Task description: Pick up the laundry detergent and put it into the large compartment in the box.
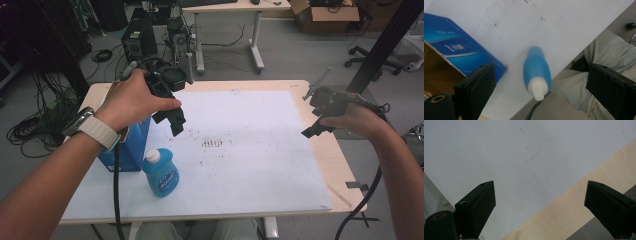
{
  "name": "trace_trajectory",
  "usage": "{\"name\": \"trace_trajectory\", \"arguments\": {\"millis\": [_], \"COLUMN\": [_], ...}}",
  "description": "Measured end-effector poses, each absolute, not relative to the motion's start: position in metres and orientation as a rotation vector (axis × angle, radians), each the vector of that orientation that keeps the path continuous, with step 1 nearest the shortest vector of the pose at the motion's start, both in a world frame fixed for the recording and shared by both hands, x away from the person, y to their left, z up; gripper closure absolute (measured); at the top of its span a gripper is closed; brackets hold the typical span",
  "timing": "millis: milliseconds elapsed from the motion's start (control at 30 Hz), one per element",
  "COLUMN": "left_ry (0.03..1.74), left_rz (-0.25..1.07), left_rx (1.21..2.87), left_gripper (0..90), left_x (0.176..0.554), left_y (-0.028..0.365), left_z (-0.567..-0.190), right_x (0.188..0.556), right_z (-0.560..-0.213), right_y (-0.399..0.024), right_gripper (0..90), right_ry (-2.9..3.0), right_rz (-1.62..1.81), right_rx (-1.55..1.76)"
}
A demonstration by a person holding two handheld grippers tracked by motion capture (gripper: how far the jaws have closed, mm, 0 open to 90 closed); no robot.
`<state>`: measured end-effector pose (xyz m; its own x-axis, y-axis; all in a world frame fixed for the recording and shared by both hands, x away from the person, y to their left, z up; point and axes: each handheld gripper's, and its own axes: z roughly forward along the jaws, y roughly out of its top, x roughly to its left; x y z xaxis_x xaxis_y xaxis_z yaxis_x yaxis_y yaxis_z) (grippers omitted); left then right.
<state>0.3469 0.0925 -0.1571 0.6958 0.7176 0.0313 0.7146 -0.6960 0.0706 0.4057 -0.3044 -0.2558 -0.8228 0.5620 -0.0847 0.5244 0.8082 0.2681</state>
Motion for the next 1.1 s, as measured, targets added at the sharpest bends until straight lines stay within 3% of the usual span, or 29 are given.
{"name": "trace_trajectory", "arguments": {"millis": [500,1100], "left_ry": [1.343,1.372], "left_rz": [0.075,0.044], "left_rx": [2.781,2.751], "left_gripper": [9.2,9.1], "left_x": [0.334,0.324], "left_y": [0.108,0.116], "left_z": [-0.165,-0.188], "right_x": [0.406,0.406], "right_z": [-0.256,-0.257], "right_y": [-0.303,-0.302], "right_gripper": [9.8,9.8], "right_ry": [2.831,2.832], "right_rz": [0.355,0.357], "right_rx": [0.852,0.847]}}
